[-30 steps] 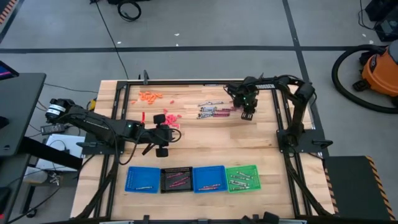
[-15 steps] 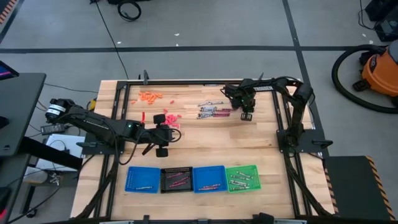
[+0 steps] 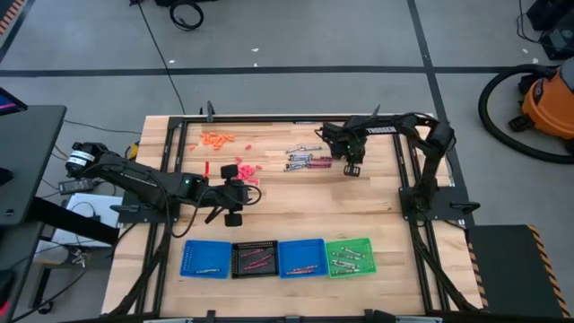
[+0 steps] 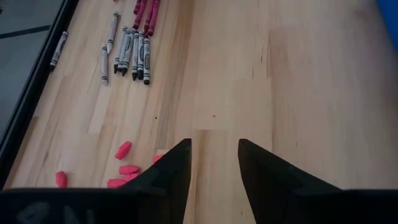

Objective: Sort crayons
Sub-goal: Put the pink crayon into the right blue bin

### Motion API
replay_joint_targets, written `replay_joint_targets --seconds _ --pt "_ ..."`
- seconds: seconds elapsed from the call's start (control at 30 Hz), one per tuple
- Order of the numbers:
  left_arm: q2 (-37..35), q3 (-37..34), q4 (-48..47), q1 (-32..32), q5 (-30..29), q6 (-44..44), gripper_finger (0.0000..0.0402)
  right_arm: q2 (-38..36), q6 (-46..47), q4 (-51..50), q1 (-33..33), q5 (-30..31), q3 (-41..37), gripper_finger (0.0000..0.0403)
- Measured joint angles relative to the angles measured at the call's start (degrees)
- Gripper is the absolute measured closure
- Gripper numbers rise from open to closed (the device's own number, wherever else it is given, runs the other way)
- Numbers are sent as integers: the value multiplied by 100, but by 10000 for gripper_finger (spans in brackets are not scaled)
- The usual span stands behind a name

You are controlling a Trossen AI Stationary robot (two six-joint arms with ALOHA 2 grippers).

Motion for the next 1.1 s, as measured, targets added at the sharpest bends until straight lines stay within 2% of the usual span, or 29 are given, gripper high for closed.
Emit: replay_joint_targets --seconds 0.27,0.53,0.73,0.83,1.1 --pt "0 0 96 2 -2 2 258 -603 333 -123 491 14 0 395" --pt "126 0 717 4 -3 318 258 -1056 758 369 1559 -360 3 395" --pt "434 0 1310 4 7 367 258 -1124 1046 1078 2401 -481 9 395" --pt "502 0 1469 4 198 367 258 -1124 1231 1335 2709 -602 9 394" --pt "485 0 1503 -14 245 226 258 -1124 1779 1368 3323 -736 469 393"
